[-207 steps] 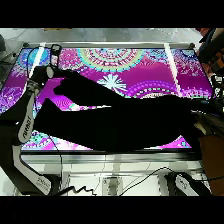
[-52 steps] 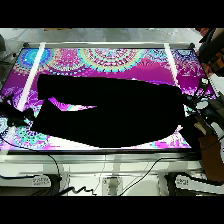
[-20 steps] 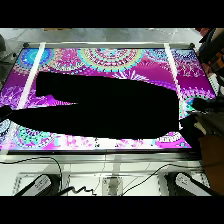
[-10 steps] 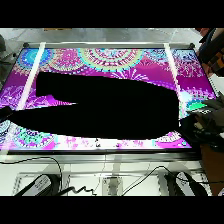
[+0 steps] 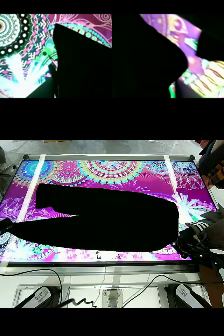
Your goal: Fold the clothes and pants, and hang the long-sleeved shirts on hangers.
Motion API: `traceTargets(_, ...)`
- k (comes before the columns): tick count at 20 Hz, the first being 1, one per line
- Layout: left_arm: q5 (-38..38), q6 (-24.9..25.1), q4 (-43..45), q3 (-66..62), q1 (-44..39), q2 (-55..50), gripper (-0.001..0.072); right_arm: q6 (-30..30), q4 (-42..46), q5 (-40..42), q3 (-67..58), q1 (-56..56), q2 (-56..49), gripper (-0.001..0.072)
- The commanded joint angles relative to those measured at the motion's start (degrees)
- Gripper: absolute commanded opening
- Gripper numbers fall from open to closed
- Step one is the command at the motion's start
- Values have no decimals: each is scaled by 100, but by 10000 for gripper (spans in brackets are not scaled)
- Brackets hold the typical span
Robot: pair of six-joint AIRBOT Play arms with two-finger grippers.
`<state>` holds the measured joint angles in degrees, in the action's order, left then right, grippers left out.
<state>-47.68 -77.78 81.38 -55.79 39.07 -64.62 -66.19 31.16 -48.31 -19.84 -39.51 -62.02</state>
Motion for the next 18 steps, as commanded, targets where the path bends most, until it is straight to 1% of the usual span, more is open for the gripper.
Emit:
traceTargets(1,7,0,2,0,4,0,11,1054,-538,289,-203,385,-157,56)
traceTargets(2,7,0,2,-2,4,2,11,1139,-490,286,-317,431,-127,20)
traceTargets(3,7,2,4,-4,4,13,11,1145,-380,238,-446,439,-72,20)
traceTargets(5,-13,7,136,-35,31,118,11,1106,146,-26,-748,437,166,20)
traceTargets(8,-13,4,734,-44,74,533,11,509,1329,-518,-1106,437,881,19)
traceTargets(11,-216,4,887,-35,234,909,10,-605,2940,-922,-1370,437,1906,18)
traceTargets(13,-468,2,885,-31,411,1043,10,-1165,3891,-1233,-1513,437,2651,18)
traceTargets(15,-627,2,885,-17,570,1097,10,-1436,4527,-1561,-1633,437,3281,19)
traceTargets(18,-813,4,883,0,638,1099,10,-1615,5007,-1974,-1683,437,3958,19)
